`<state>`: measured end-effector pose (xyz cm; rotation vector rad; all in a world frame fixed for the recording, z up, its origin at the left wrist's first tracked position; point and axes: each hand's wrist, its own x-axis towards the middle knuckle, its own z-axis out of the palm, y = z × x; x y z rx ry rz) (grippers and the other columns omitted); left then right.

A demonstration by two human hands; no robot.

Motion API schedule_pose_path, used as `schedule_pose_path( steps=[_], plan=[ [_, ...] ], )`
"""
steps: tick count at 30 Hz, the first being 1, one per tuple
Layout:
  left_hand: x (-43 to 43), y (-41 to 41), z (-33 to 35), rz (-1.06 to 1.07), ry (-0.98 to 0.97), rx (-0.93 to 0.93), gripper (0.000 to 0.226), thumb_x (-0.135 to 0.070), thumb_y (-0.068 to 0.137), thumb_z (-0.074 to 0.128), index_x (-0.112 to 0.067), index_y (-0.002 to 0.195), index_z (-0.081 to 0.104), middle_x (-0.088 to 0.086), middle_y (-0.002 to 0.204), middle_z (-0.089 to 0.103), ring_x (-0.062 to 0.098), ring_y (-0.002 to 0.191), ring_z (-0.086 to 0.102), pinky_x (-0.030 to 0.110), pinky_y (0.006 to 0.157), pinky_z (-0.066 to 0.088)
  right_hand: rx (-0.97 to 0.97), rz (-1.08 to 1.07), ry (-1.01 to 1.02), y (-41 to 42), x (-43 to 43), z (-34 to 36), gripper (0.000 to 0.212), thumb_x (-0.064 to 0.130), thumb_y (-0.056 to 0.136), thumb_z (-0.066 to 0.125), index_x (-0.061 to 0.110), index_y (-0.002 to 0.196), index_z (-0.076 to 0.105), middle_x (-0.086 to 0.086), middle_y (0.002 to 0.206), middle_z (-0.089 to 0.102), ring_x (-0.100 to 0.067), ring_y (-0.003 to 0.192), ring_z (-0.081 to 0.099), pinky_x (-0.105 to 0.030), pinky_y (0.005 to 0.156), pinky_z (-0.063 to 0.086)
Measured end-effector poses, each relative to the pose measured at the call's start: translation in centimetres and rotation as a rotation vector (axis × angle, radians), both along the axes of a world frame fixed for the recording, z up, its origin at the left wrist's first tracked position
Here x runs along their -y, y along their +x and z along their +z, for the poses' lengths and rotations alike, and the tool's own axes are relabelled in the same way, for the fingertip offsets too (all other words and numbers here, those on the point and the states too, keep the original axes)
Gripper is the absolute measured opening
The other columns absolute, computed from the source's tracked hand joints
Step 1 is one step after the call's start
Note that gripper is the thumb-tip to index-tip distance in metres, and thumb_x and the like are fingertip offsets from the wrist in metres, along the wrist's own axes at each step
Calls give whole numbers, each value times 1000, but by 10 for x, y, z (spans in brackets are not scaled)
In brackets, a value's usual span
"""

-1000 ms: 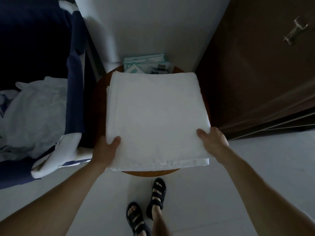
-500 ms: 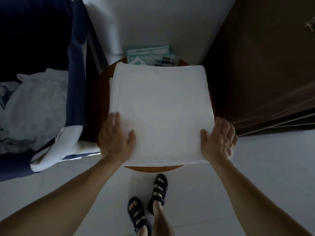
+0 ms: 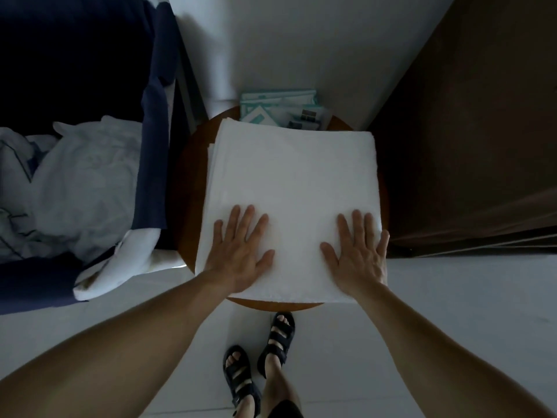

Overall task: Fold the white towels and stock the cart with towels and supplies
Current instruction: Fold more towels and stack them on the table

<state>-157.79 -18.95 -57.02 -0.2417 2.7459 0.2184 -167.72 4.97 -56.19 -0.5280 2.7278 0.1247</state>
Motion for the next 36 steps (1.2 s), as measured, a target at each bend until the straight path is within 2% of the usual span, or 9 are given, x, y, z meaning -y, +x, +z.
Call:
schedule_pose_path(
  steps=[4, 11, 15, 19, 21, 25, 29, 31, 36],
  plan=[
    [34, -41, 64, 50, -47, -117, 74, -64, 96, 8, -27, 156, -14, 2, 164, -22, 25, 149, -25, 51, 121, -7, -60, 109, -179, -24, 56, 50, 78, 72, 83, -16, 30, 149, -24, 3, 157, -33, -21, 148, -30, -49, 120, -17],
    [129, -53, 157, 269, -102, -297, 70, -57, 100, 22, -26, 158, -3, 1, 166, -11, 23, 152, -16, 47, 123, -4, -82, 362, -464, -41, 193, 129, 79, 69, 92, -3, 26, 158, -6, -1, 166, -15, -19, 150, -23, -44, 123, -8],
    [221, -10, 160, 463, -114, -301, 72, -55, 99, 28, -24, 158, 1, 1, 167, -7, 21, 153, -11, 46, 123, 1, -86, 515, -613, -28, 283, 148, 76, 64, 97, 17, 19, 159, 15, -8, 166, 9, -26, 154, -1, -50, 123, 7],
    [317, 36, 136, 575, -168, -240, 75, -58, 98, 25, -20, 158, 4, 4, 166, -2, 24, 153, -6, 48, 123, 5, -1, 639, -604, -7, 376, 141, 75, 50, 98, 46, 18, 158, 15, -8, 166, 9, -27, 154, -1, -50, 121, 8],
    [363, 47, 114, 593, -168, -225, 74, -58, 97, 27, -19, 158, 8, 5, 166, 4, 25, 153, -2, 49, 123, 8, 96, 634, -541, 0, 422, 123, 79, 48, 97, 51, 19, 159, 10, -8, 166, 7, -29, 153, -2, -52, 121, 12],
    [441, 47, 44, 609, -63, -154, 73, -58, 97, 26, -18, 157, 12, 8, 166, 8, 28, 152, 3, 51, 121, 12, 380, 434, -306, 3, 509, 45, 90, 54, 93, 54, 28, 158, -3, -2, 166, -4, -31, 152, -5, -59, 119, 14],
    [488, 45, -27, 571, 48, -59, 92, -68, 82, 5, -18, 158, 10, 8, 166, 5, 28, 152, 2, 50, 120, 9, 570, 199, -130, 1, 562, -47, 102, 59, 89, 60, 31, 157, -9, 0, 165, -11, -35, 151, -8, -59, 119, 14],
    [506, 46, -60, 548, 88, -27, 99, -69, 74, -2, -18, 158, 10, 7, 166, 5, 28, 152, 2, 49, 120, 8, 616, 83, -92, 2, 575, -90, 108, 62, 85, 64, 30, 157, -10, -2, 165, -11, -37, 150, -6, -58, 120, 14],
    [535, 40, -128, 507, 170, 6, 96, -68, 78, 3, -16, 158, 13, 9, 165, 9, 29, 152, 6, 51, 119, 11, 599, -89, -48, -5, 583, -171, 118, 66, 74, 73, 40, 155, -9, 0, 162, -25, -42, 149, -12, -61, 118, 14]
  ],
)
